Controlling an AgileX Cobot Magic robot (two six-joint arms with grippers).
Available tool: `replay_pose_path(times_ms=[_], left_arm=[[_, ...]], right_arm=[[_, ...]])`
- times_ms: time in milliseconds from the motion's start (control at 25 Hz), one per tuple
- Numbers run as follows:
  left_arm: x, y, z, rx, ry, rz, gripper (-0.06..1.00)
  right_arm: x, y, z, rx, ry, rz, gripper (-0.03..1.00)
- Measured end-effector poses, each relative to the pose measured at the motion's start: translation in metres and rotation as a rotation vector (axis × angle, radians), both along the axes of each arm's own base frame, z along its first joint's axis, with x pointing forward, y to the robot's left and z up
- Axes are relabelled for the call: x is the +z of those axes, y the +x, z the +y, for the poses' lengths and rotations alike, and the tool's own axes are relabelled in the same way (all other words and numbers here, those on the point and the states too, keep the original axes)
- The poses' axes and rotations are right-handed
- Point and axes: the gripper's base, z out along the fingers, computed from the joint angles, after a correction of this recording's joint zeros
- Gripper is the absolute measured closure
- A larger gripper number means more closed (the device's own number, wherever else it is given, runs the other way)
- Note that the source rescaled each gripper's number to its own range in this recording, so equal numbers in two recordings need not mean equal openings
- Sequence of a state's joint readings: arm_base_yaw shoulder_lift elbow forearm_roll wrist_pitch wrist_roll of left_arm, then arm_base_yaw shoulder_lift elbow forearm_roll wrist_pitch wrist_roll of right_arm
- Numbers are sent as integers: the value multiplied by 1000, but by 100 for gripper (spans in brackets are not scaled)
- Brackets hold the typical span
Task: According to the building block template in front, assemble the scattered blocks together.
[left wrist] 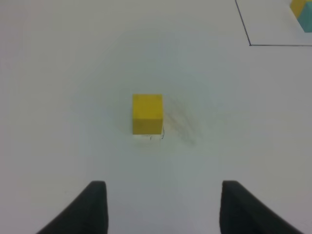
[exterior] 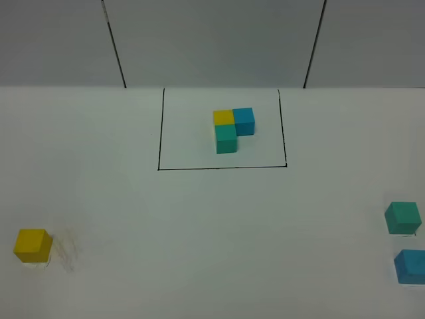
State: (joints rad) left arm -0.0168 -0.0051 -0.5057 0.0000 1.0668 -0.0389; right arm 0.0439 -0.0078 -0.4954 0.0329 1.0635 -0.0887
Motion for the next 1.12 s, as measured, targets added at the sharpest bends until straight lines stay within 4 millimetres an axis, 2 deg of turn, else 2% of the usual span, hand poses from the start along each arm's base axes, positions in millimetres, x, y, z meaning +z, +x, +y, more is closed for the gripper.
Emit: replay_pose_path(times_ms=[1120], left_arm=[[0, 0, 0, -1, 2, 0, 78]], right_arm=[[0, 0, 0, 0, -1, 0, 97]])
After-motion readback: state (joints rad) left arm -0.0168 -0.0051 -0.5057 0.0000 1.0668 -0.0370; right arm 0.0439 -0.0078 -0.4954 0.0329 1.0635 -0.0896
